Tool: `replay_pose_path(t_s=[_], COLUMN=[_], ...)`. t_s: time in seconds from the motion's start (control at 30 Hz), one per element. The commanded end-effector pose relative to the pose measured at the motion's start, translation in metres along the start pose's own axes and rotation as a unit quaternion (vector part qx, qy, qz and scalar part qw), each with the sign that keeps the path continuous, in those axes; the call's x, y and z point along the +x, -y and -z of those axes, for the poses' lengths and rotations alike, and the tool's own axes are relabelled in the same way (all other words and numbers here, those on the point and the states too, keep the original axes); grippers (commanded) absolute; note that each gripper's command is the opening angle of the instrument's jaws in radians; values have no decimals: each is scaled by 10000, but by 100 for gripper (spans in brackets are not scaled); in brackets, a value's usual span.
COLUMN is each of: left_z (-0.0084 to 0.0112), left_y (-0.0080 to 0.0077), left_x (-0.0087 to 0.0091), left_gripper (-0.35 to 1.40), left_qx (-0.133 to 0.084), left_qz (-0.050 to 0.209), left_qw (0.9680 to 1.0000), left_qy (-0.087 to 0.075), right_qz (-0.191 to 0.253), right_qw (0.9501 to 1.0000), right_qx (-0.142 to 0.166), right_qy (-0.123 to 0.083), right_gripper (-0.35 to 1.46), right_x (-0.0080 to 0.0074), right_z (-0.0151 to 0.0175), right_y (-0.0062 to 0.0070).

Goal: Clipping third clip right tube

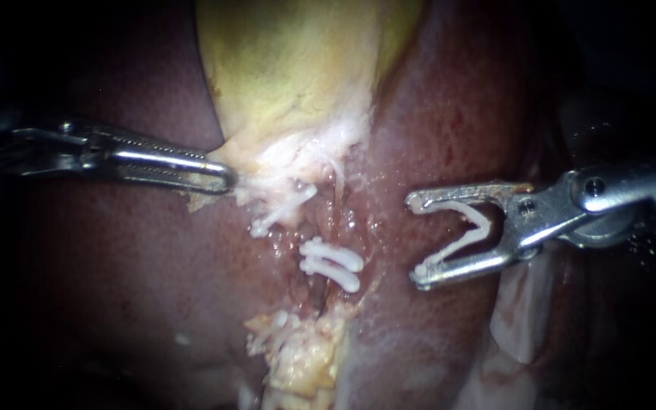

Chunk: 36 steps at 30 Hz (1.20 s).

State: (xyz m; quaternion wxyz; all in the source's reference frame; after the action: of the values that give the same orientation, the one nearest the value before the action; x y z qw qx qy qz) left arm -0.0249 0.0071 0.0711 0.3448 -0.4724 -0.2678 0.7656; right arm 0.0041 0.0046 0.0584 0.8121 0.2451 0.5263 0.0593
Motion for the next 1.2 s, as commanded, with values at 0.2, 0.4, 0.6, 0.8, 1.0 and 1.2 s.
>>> replay_pose_path(t_s=[0.2,0.4,0.6,0.8,1.0,1.2], left_z=[25,65,89,88,88,87], left_y=[-6,-11,-20,-28,-28,-30], left_x=[12,37,63,65,65,64], left_gripper=[-35,-35,-35,-35,-35,-35], left_qx=[65,174,167,188,191,202], left_qz=[37,126,21,-26,-27,-56], left_qw=[10000,9997,9993,9991,9991,9991], left_qy=[-28,-150,-346,-367,-367,-369], right_qz=[0,0,-31,-347,-958,-1266], right_qw=[10000,10000,10000,9994,9951,9917], right_qx=[-1,-1,-10,-55,-170,-136], right_qy=[1,0,1,-72,-156,-190], right_gripper=[50,50,50,49,50,50], right_x=[1,2,3,4,-3,-21], right_z=[0,-1,-5,-21,-60,-89], right_y=[0,1,0,-2,-12,-24])
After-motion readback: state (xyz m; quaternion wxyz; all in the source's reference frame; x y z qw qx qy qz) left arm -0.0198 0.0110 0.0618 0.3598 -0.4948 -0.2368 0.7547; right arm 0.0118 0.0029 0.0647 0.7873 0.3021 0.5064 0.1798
